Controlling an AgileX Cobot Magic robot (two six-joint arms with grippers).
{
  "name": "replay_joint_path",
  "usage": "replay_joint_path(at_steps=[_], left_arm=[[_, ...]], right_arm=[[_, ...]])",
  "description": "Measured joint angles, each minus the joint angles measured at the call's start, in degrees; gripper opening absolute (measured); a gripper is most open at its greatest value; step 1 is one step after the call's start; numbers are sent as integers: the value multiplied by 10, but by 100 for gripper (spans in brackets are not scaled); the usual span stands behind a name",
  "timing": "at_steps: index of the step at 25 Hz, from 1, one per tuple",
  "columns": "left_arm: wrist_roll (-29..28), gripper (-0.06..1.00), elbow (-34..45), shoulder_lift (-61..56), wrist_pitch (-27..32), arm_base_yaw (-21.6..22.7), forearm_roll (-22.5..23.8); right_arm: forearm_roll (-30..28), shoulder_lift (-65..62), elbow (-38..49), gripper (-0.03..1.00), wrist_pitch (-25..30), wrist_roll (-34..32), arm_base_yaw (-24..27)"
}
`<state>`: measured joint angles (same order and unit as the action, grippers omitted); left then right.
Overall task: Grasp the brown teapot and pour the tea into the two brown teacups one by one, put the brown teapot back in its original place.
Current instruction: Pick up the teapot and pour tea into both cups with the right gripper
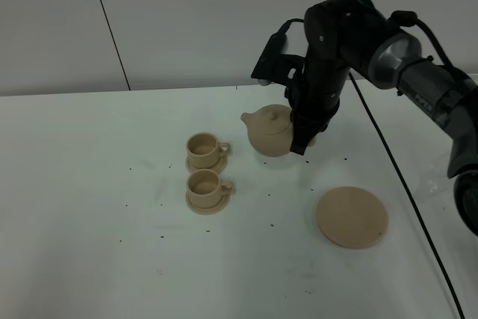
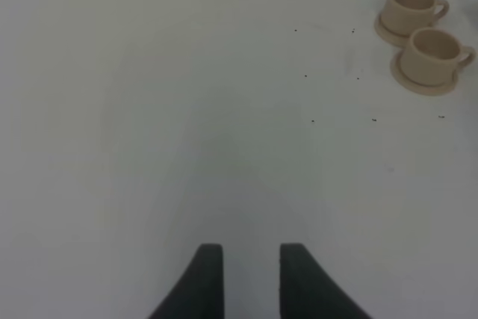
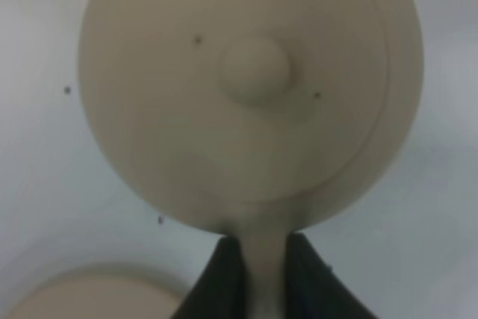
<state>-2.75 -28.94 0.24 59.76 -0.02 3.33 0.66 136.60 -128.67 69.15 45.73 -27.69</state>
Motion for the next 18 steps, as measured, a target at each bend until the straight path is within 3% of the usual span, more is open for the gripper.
replay_joint_path(at_steps=[9,18], left_arm=[[0,25,0,0,0,0,0],[0,25,0,0,0,0,0]], right_arm=[[-26,29,-24,9,-29,47,-21],[-79,29,-24,9,-90,54,-37]])
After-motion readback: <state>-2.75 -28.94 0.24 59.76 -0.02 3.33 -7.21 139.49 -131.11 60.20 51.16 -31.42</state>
